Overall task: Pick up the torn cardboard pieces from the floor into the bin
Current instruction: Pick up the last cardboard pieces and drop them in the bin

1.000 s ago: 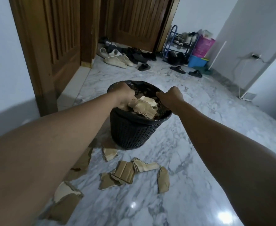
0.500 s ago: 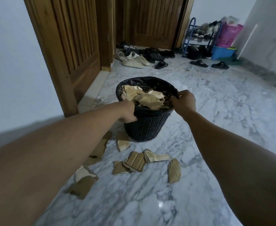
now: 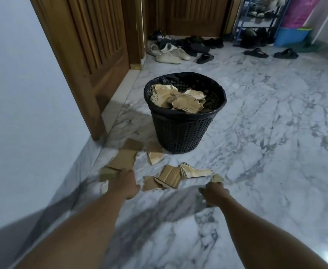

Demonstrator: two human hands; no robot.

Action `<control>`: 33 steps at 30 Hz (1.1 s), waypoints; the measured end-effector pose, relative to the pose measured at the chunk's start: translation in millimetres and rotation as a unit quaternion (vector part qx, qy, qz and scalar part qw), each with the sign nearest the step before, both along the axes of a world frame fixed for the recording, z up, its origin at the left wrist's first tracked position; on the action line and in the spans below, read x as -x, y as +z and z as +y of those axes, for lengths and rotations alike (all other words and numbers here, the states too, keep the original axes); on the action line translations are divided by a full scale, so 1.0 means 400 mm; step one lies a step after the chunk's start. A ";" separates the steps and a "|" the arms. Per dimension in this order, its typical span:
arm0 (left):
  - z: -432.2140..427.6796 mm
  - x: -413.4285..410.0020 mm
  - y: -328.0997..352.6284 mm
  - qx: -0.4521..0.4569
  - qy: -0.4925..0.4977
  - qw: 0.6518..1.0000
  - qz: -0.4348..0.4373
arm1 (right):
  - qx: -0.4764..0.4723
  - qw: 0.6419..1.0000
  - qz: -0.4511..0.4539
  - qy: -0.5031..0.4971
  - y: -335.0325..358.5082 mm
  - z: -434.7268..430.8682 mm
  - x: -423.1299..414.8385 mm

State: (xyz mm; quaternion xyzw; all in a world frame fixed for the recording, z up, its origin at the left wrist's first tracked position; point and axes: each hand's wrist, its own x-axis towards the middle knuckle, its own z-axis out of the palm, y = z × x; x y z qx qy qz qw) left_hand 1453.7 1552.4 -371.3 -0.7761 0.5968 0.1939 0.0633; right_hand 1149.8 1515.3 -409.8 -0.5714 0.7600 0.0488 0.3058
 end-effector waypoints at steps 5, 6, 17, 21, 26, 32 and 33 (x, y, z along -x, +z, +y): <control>0.064 -0.125 -0.087 -0.062 0.095 0.993 -0.019 | 0.102 0.992 0.072 0.009 -0.028 0.049 -0.041; 0.066 -0.143 -0.102 -0.052 0.110 0.993 -0.002 | 0.117 0.992 0.045 -0.003 -0.034 0.050 -0.047; 0.049 -0.137 -0.075 -0.057 0.041 0.997 0.037 | 0.033 0.972 -0.037 -0.229 -0.058 0.010 0.006; 0.023 -0.118 -0.074 -0.046 -0.002 0.993 0.110 | 0.011 0.970 0.017 -0.244 -0.062 0.003 0.016; 0.029 -0.166 -0.088 -0.042 -0.010 0.998 0.056 | -0.017 0.972 -0.025 -0.234 -0.025 0.000 0.000; 0.052 -0.194 -0.099 -0.049 0.005 0.997 0.064 | 0.073 0.971 -0.061 -0.219 -0.026 -0.011 -0.010; 0.054 -0.192 -0.099 -0.038 0.011 0.996 0.077 | 0.098 0.975 -0.044 -0.197 -0.015 -0.014 -0.019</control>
